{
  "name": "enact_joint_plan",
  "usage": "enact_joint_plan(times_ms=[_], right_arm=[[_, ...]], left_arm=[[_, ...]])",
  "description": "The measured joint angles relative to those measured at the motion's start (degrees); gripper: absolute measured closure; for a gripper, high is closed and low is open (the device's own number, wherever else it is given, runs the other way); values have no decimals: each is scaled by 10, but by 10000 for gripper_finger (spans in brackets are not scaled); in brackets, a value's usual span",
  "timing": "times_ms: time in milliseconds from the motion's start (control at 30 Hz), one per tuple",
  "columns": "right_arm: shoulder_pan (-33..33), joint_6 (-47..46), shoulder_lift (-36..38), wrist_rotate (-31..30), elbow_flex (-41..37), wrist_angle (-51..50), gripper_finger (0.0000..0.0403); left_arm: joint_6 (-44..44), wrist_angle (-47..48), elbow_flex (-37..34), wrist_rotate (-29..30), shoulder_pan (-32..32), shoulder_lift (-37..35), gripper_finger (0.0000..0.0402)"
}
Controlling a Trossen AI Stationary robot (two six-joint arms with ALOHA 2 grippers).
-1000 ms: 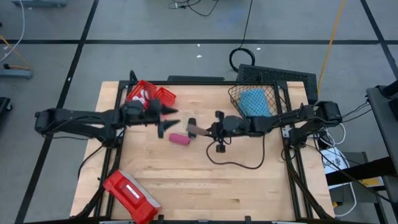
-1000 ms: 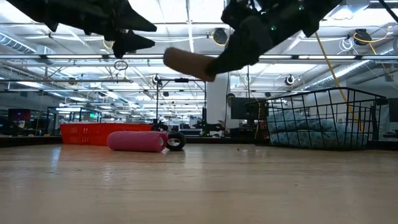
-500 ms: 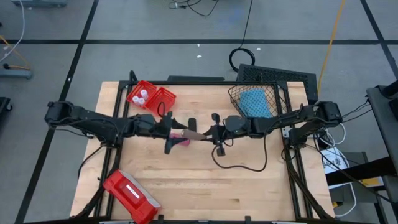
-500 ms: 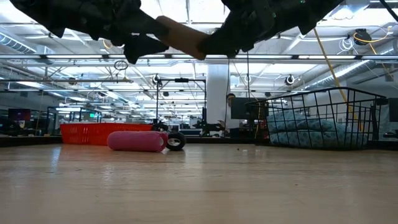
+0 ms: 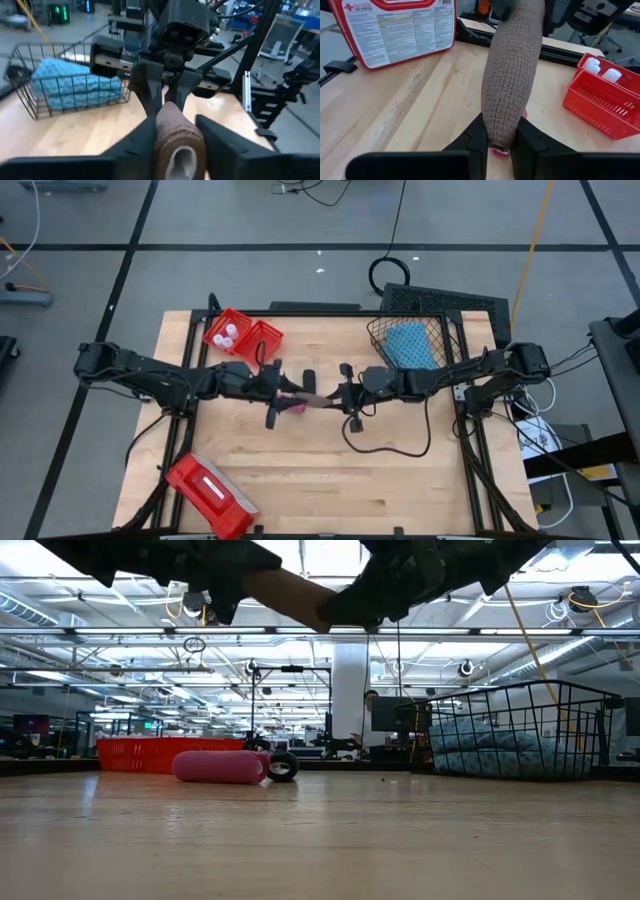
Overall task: Pick & place medical supplies in basket/bin
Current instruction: Put the brown bandage into the right red bin
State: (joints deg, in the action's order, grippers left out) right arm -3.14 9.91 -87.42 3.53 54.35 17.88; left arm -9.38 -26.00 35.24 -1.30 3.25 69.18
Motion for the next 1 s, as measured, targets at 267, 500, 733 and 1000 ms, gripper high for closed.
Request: enact_joint_plan(times_ms=[267,500,733,1000], right_arm=[[0,4,0,0,0,-6,361],[1,-3,0,-12,0,-1,350],[3,-16,3,-91,1,-10,280],[1,-13,1,-95,0,-30,222]], left_arm=[[-25,12,1,-2,-1,3,338],[10,19,1,85,9,-8,356],[28,80,1,240,1,-94,356],[-26,169,-68,448,-19,-190,356]])
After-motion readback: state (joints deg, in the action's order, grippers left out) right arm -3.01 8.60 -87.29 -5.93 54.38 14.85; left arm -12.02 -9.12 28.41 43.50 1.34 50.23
